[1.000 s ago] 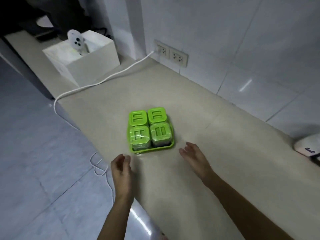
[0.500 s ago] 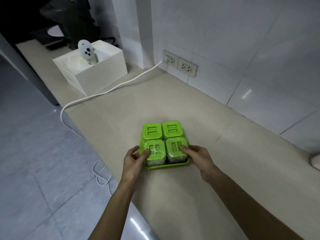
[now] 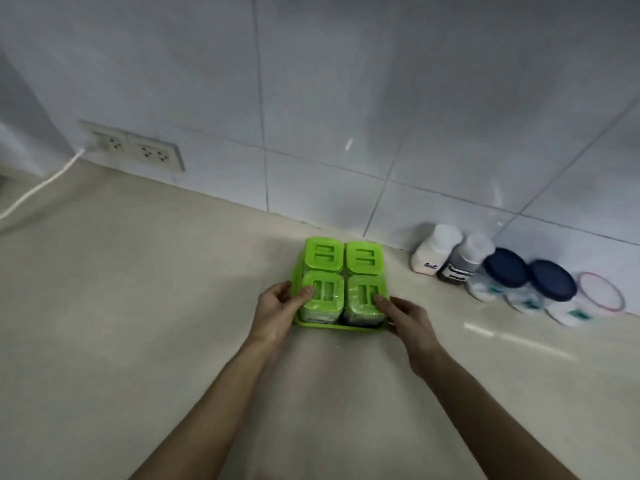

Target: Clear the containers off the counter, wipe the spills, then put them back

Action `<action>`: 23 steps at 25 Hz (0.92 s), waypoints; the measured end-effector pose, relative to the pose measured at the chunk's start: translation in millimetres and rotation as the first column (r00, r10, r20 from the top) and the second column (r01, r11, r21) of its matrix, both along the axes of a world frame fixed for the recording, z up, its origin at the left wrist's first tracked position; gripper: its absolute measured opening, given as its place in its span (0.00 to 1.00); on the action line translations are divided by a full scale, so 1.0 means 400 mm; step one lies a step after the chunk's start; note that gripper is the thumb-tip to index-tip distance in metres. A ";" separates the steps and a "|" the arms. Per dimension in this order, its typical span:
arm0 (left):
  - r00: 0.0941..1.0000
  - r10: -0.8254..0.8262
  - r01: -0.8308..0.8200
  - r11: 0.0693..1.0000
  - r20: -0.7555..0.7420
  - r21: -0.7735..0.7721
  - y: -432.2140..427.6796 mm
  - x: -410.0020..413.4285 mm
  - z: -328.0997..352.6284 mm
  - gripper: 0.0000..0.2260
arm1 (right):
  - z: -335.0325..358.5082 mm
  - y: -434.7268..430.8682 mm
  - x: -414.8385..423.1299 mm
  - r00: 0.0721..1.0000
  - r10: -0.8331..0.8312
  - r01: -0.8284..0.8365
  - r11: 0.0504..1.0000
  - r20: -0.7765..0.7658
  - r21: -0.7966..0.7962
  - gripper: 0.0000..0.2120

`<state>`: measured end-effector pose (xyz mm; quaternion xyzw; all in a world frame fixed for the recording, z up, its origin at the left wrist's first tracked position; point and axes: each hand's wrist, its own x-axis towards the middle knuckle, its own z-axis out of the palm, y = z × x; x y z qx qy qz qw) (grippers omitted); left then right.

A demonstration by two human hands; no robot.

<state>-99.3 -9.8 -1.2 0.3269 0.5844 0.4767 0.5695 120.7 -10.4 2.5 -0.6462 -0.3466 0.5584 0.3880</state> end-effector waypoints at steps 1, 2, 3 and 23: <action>0.999 -0.038 0.038 0.999 -0.007 0.010 0.038 0.030 -0.009 0.06 | 0.005 0.026 0.036 1.000 -0.006 0.006 1.000 0.016 -0.007 0.23; 0.998 -0.064 0.065 0.998 -0.018 0.013 0.072 0.055 -0.021 0.06 | 0.012 0.050 0.066 1.000 0.004 -0.003 1.000 0.030 -0.017 0.16; 0.996 -0.082 0.082 0.997 -0.026 0.006 0.103 0.078 -0.033 0.05 | 0.013 0.073 0.092 0.999 0.010 -0.008 1.000 0.051 -0.027 0.12; 0.859 -0.024 0.087 0.991 -0.512 0.100 0.117 0.141 -0.092 0.28 | -0.030 0.034 0.177 0.607 0.007 -0.046 0.999 0.795 0.026 0.37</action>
